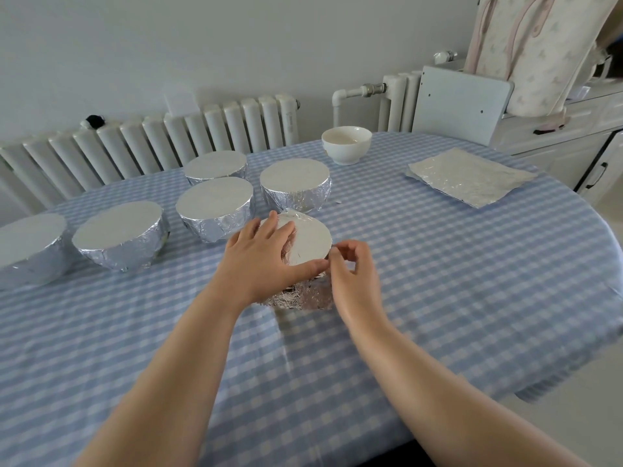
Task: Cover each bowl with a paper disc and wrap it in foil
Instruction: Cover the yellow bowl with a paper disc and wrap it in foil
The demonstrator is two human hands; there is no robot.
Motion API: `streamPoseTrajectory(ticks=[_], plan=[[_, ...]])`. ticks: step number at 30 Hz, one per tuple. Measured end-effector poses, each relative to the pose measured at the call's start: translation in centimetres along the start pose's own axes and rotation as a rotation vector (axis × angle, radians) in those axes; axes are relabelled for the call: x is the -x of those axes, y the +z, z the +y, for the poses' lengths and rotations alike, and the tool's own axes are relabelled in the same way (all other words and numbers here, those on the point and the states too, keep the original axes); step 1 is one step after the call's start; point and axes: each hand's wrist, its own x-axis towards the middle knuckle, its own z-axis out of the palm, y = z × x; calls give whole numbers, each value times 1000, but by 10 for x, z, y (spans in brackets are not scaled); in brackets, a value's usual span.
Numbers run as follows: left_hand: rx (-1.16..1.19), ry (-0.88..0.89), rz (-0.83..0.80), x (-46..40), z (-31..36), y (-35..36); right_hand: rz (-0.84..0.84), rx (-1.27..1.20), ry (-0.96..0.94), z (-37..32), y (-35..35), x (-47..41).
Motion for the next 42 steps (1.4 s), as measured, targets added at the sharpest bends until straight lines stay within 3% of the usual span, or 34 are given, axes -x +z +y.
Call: streamPoseTrajectory(ticks=[5,11,19,24,27,42], plan=[[-6,13,15,-3,-4,3,-87,10,107,-5,-6,-2],[79,10,-5,-2,-10,-1,-87,69,89,-2,-3,-22],[208,-65,270,15,-13,30,-262,102,150,-14,-12,-66],[276,-103,381,16,-12,37,-42,224,-154,-2,-6,-57],[287,-106,408,16,-13,38,-10,245,-280,2,-2,-45],[534,-152,480,19,-5,40,-37,-207,88,4,5,-37]])
